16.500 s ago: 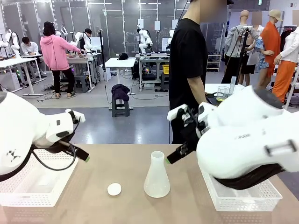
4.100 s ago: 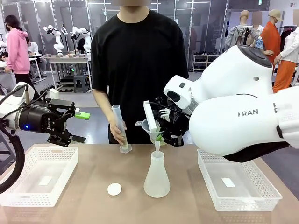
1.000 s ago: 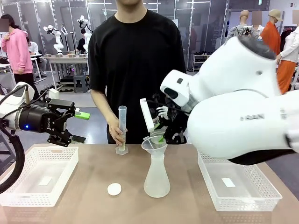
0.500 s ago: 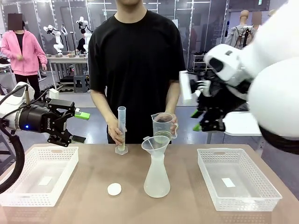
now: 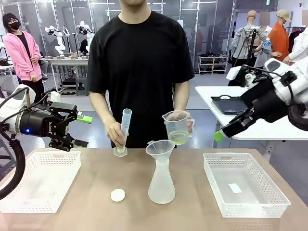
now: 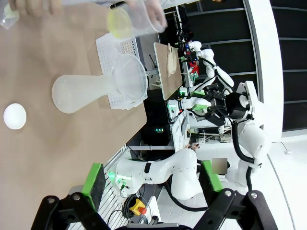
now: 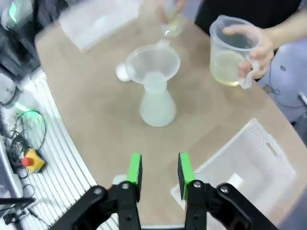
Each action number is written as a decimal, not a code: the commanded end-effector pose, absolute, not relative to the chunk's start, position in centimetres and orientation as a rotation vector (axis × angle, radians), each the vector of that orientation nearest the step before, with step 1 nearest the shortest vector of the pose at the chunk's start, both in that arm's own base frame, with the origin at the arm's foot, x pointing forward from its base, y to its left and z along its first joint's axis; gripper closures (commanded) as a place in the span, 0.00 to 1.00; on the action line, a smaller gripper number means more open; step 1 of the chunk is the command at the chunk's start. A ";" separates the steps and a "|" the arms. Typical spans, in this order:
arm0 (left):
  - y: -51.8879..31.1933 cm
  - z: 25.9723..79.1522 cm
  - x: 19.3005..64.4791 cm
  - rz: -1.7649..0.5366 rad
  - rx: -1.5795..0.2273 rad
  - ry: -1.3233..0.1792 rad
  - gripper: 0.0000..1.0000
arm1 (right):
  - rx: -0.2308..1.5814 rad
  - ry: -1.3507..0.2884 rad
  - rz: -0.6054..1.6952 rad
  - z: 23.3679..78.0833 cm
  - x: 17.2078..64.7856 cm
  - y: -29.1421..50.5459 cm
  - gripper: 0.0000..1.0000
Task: Prepare the solutions needed for the experiment.
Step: Once the solution is in the Big flask , pick up the Plastic Funnel and place it back into the right Organizing basket.
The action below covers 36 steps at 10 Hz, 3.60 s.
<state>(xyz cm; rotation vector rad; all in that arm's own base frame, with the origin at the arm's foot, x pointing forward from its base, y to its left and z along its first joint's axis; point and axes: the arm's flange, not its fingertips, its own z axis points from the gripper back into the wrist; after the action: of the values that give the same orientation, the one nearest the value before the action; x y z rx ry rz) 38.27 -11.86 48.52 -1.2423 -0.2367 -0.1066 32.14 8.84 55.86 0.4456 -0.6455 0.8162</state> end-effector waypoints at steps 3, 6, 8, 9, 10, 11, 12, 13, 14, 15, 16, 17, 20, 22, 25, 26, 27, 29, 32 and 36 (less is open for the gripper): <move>-12.1 48.7 38.2 -0.101 -1.270 -0.241 0.00 | 0.595 -0.836 0.881 52.3 29.5 10.4 0.59; -12.1 48.7 38.2 -0.101 -1.270 -0.241 0.00 | 0.615 -0.656 0.636 55.8 32.8 8.0 0.59; -12.1 48.7 38.2 -0.101 -1.270 -0.241 0.00 | 0.708 -0.488 0.520 55.8 33.6 8.3 0.59; -12.1 48.7 38.2 -0.101 -1.270 -0.241 0.00 | 0.792 -0.431 0.333 54.8 34.7 6.4 0.59; -12.1 48.7 38.2 -0.101 -1.270 -0.241 0.00 | 0.902 -0.350 0.229 53.7 35.3 4.8 0.59; -12.1 48.7 38.2 -0.101 -1.270 -0.241 0.00 | 1.009 -0.259 0.123 52.2 36.0 3.7 0.59; -12.1 48.7 38.2 -0.101 -1.270 -0.241 0.00 | 1.121 -0.204 0.021 50.8 36.4 2.6 0.59; -12.1 48.7 38.2 -0.101 -1.270 -0.241 0.00 | 1.184 -0.162 -0.036 49.9 36.3 2.0 0.59; -12.1 48.7 38.2 -0.101 -1.270 -0.241 0.00 | 1.233 -0.140 -0.069 49.3 36.4 1.7 0.59; -12.1 48.7 38.2 -0.101 -1.270 -0.241 0.00 | 1.275 -0.136 -0.066 48.8 36.5 1.7 0.59; -12.1 48.7 38.2 -0.101 -1.270 -0.241 0.00 | 1.305 -0.132 -0.071 48.4 36.7 1.9 0.59; -12.1 48.7 38.2 -0.101 -1.270 -0.241 0.00 | 1.338 -0.114 -0.087 48.0 36.9 2.1 0.59; -12.1 48.7 38.2 -0.101 -1.270 -0.241 0.00 | 1.342 -0.112 -0.105 47.1 37.1 2.4 0.59; -12.1 48.7 38.2 -0.101 -1.270 -0.241 0.00 | 1.326 -0.106 -0.094 47.4 37.2 2.4 0.59; -12.1 48.7 38.2 -0.101 -1.270 -0.241 0.00 | 1.326 -0.106 -0.094 47.4 37.2 2.4 0.59; -12.1 48.7 38.2 -0.101 -1.270 -0.241 0.00 | 1.326 -0.106 -0.094 47.4 37.2 2.4 0.59; -12.1 48.7 38.2 -0.101 -1.270 -0.241 0.00 | 1.326 -0.106 -0.094 47.4 37.2 2.4 0.59; -12.1 48.7 38.2 -0.101 -1.270 -0.241 0.00 | 1.326 -0.106 -0.094 47.4 37.2 2.4 0.59; -12.1 48.7 38.2 -0.101 -1.270 -0.241 0.00 | 1.316 -0.102 -0.099 47.2 37.1 2.3 0.39; -12.1 48.7 38.2 -0.101 -1.270 -0.241 0.00 | 1.315 -0.102 -0.101 47.2 37.1 2.2 0.35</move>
<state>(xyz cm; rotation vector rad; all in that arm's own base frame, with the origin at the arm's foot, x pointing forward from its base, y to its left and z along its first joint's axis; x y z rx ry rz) 38.26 -11.86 48.52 -1.2423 -0.2367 -0.1066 37.14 2.19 47.12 1.3143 -0.1024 -0.1033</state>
